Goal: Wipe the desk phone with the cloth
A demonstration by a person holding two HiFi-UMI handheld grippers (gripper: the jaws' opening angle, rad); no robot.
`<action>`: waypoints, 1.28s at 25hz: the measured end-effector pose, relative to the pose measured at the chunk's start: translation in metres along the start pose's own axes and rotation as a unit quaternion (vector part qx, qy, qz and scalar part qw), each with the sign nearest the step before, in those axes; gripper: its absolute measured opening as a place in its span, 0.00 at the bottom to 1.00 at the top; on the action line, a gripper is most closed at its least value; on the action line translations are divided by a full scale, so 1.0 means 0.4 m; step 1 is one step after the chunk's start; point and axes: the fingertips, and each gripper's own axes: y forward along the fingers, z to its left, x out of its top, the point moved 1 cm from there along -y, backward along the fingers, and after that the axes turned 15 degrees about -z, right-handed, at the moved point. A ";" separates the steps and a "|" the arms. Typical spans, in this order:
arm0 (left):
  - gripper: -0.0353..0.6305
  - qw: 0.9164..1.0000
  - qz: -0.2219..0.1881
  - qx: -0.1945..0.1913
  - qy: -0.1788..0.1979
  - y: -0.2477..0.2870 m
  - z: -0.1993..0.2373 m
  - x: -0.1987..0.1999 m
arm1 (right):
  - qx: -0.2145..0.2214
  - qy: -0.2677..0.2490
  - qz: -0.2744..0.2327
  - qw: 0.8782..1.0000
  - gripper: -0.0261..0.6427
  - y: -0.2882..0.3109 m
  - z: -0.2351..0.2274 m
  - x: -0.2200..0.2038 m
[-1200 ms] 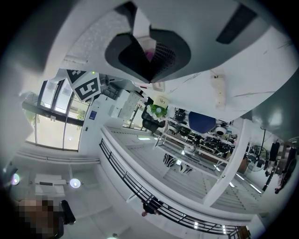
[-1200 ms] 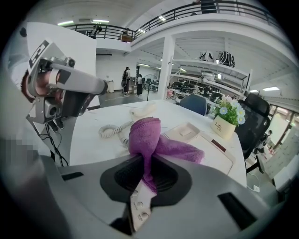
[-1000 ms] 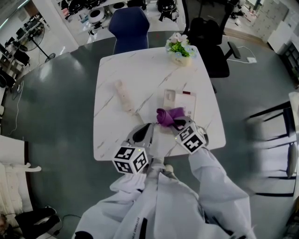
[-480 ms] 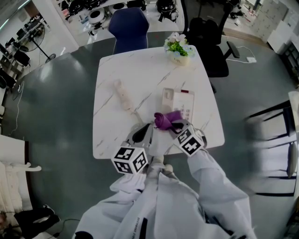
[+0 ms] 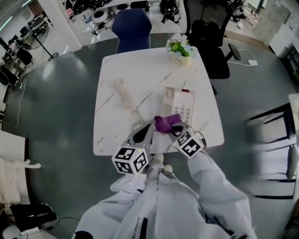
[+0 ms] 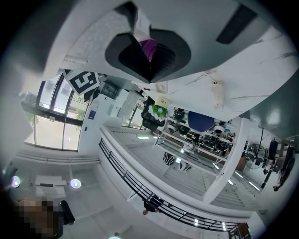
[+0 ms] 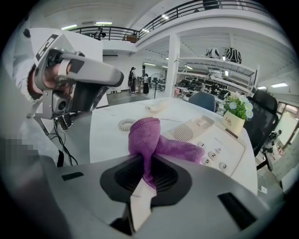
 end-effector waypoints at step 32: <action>0.05 0.994 -0.063 -0.030 0.079 -0.076 -0.074 0.156 | -0.111 0.163 -0.278 0.940 0.08 -0.318 -0.056 0.163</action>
